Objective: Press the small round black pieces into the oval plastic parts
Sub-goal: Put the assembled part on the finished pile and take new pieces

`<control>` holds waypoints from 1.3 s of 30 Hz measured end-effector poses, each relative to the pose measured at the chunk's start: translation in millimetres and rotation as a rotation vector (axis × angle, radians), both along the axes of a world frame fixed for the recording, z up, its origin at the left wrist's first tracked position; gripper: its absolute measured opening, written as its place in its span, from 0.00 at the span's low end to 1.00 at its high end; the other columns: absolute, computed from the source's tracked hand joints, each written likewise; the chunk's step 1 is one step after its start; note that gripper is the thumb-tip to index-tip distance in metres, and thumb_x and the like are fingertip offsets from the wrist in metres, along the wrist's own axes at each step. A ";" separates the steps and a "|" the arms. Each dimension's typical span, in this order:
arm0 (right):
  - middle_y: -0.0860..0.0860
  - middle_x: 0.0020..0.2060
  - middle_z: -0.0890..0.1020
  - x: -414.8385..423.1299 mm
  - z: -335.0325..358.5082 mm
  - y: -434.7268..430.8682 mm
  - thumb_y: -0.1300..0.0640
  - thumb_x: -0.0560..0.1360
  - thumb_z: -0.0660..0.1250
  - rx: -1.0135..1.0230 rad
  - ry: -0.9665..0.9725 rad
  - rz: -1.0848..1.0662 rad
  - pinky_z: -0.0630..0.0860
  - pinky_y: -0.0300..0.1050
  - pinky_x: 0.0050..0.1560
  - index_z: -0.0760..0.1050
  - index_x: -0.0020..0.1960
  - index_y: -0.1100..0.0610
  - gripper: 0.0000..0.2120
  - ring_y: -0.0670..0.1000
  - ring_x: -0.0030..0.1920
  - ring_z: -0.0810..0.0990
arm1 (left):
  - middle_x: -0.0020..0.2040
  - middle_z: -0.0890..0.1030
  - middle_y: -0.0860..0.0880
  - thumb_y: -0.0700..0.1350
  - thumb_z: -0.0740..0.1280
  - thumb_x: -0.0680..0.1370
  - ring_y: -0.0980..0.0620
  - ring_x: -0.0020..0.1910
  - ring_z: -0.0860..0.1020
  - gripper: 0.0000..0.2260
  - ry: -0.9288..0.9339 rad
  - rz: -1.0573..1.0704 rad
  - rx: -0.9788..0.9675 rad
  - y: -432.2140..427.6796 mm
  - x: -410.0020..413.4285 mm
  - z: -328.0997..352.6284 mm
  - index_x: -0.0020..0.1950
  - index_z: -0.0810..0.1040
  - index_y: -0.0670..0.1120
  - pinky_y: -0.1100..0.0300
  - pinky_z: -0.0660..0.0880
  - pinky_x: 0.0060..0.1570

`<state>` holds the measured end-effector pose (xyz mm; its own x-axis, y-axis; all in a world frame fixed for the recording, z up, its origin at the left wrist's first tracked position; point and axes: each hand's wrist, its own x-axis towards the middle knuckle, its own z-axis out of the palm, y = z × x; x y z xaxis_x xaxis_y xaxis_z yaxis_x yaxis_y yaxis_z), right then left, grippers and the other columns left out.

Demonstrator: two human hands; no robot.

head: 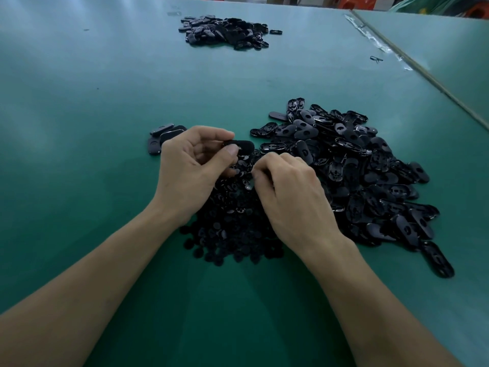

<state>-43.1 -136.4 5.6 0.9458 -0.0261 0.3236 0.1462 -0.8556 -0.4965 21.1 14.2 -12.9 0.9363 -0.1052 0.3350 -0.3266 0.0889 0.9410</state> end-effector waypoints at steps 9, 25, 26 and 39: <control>0.48 0.32 0.77 0.4 2.2 -1.7 0.61 0.77 0.66 0.272 -0.127 -0.018 0.72 0.46 0.36 0.72 0.43 0.57 0.05 0.50 0.34 0.75 | 0.39 0.86 0.49 0.35 0.75 0.74 0.50 0.39 0.86 0.08 0.011 -0.030 -0.002 1.1 0.1 -1.1 0.47 0.82 0.48 0.60 0.82 0.37; 0.46 0.40 0.84 3.0 0.3 -3.5 0.63 0.80 0.66 0.380 -0.149 -0.024 0.77 0.36 0.44 0.81 0.53 0.58 0.06 0.44 0.41 0.82 | 0.38 0.86 0.50 0.36 0.75 0.74 0.50 0.39 0.86 0.07 0.044 -0.040 0.007 0.8 -0.7 0.2 0.46 0.82 0.48 0.60 0.82 0.37; 0.46 0.41 0.84 3.0 0.6 -3.9 0.63 0.80 0.67 0.372 -0.157 -0.027 0.77 0.35 0.45 0.82 0.54 0.58 0.06 0.44 0.41 0.82 | 0.38 0.85 0.50 0.36 0.75 0.74 0.50 0.39 0.86 0.07 0.042 -0.040 0.010 0.6 -0.7 0.0 0.46 0.82 0.47 0.60 0.82 0.36; 0.44 0.43 0.83 5.1 -0.2 -4.4 0.61 0.76 0.73 0.448 -0.221 -0.016 0.72 0.27 0.46 0.85 0.52 0.52 0.08 0.40 0.45 0.81 | 0.39 0.86 0.49 0.38 0.75 0.71 0.49 0.38 0.86 0.07 -0.016 -0.072 0.111 -0.7 -6.0 2.9 0.45 0.82 0.49 0.57 0.83 0.39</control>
